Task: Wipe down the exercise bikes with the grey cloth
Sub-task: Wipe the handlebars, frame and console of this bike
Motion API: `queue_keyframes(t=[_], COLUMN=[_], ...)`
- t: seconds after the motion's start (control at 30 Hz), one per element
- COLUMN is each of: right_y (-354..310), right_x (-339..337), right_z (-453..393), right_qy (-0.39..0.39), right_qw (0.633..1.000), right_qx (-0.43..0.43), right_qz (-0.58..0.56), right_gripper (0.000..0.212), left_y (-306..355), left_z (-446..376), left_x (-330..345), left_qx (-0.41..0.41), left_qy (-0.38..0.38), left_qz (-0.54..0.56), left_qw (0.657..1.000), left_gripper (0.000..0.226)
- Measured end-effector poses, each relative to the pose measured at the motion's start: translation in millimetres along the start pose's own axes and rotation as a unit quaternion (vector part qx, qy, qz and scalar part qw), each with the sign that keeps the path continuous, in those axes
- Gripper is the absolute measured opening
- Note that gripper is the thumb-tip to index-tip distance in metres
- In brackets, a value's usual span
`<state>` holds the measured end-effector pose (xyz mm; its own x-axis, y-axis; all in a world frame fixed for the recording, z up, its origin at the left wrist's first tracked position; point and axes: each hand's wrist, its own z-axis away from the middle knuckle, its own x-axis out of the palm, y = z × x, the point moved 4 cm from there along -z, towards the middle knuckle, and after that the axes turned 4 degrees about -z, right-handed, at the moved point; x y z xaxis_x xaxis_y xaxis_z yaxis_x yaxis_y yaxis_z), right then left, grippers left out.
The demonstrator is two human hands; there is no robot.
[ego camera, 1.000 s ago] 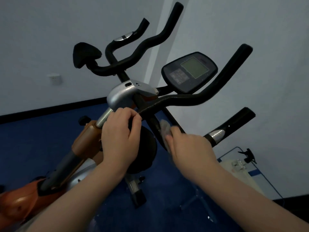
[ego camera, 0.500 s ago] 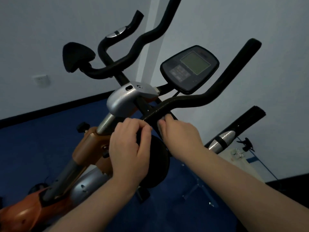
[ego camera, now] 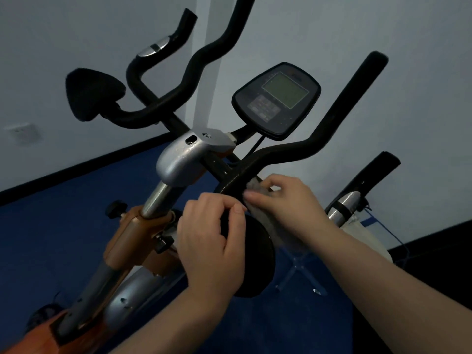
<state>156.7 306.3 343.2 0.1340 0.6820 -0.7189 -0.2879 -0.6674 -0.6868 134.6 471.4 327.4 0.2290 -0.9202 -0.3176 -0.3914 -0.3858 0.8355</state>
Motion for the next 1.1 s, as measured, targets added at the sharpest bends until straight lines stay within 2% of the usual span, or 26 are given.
queue_keyframes(t=[0.07, 0.2, 0.33, 0.43, 0.5, 0.57, 0.63, 0.7, 0.73, 0.77, 0.83, 0.9, 1.0, 1.03, 1.07, 1.1], right_y=[-3.0, -2.7, -9.9, -9.5, -1.6, 6.4, 15.8, 38.8, 48.7, 54.8, 54.5, 57.4, 65.0, 68.1, 69.3, 70.3], right_x=[8.4, 1.4, 10.2, 13.3, 8.2, 2.5, -7.3, -37.0, -58.2, -77.6, -84.1, -50.4, -53.0, -74.0, -91.3, -99.8], right_z=[-1.4, 4.4, -3.6, 9.3, 20.9, 37.5, 57.3, 61.1, 55.5, 45.4, 38.4, 46.0, 48.0, 34.0, 24.5, 20.8], right_qy=[-0.004, 0.016, 0.025, 0.046, 0.067, 0.088, 0.049, 0.027, 0.053, 0.091, 0.183, 0.235, 0.179, 0.2, 0.243, 0.288], right_qw=[0.995, 0.998, 0.998, 0.986, 0.957, 0.91, 0.875, 0.832, 0.812, 0.813, 0.854, 0.868, 0.808, 0.79, 0.793, 0.815], right_qx=[0.039, -0.033, -0.04, -0.094, -0.162, -0.258, -0.34, -0.42, -0.45, -0.451, -0.388, -0.36, -0.487, -0.502, -0.487, -0.443], right_qz=[-0.092, 0.045, 0.051, 0.127, 0.232, 0.312, 0.34, 0.362, 0.367, 0.356, 0.295, 0.247, 0.279, 0.291, 0.276, 0.239], right_gripper=[0.031, 0.04, 0.034, 0.035, 0.035, 0.038, 0.04, 0.036, 0.033, 0.031, 0.024, 0.021, 0.025, 0.027, 0.027, 0.026], left_y=[-0.1, 0.3, 1.0, 3.2, 6.5, 10.0, 17.8, 36.3, 47.4, 57.1, 67.8, 70.4, 70.4, 71.6, 72.5, 73.4], left_z=[1.0, -0.2, 0.7, 1.2, -0.2, -2.7, -3.1, -1.2, -0.2, 0.4, 1.1, 1.3, 2.1, 2.8, 3.9, 5.2], left_x=[-0.4, -0.6, 0.5, 1.6, 3.4, 2.7, 4.0, 12.6, 19.1, 26.2, 38.5, 46.3, 48.8, 49.6, 50.4, 51.4], left_qx=[-0.002, 0.002, 0.007, 0.014, 0.018, 0.001, -0.01, 0.01, 0.02, 0.026, 0.019, -0.007, -0.008, 0.0, 0.005, 0.005], left_qy=[-0.001, -0.004, 0.007, 0.008, 0.013, 0.042, 0.066, 0.047, 0.026, 0.005, -0.017, -0.028, -0.024, -0.021, -0.019, -0.015], left_qz=[-0.001, -0.005, -0.012, -0.033, -0.045, -0.016, 0.04, 0.089, 0.098, 0.094, 0.078, 0.077, 0.059, 0.047, 0.037, 0.033], left_qw=[1.0, 1.0, 1.0, 0.999, 0.999, 0.999, 0.997, 0.995, 0.995, 0.995, 0.997, 0.997, 0.998, 0.999, 0.999, 0.999], left_gripper=[0.015, 0.018, 0.015, 0.016, 0.016, 0.016, 0.017, 0.018, 0.017, 0.016, 0.017, 0.017, 0.016, 0.016, 0.016, 0.016])
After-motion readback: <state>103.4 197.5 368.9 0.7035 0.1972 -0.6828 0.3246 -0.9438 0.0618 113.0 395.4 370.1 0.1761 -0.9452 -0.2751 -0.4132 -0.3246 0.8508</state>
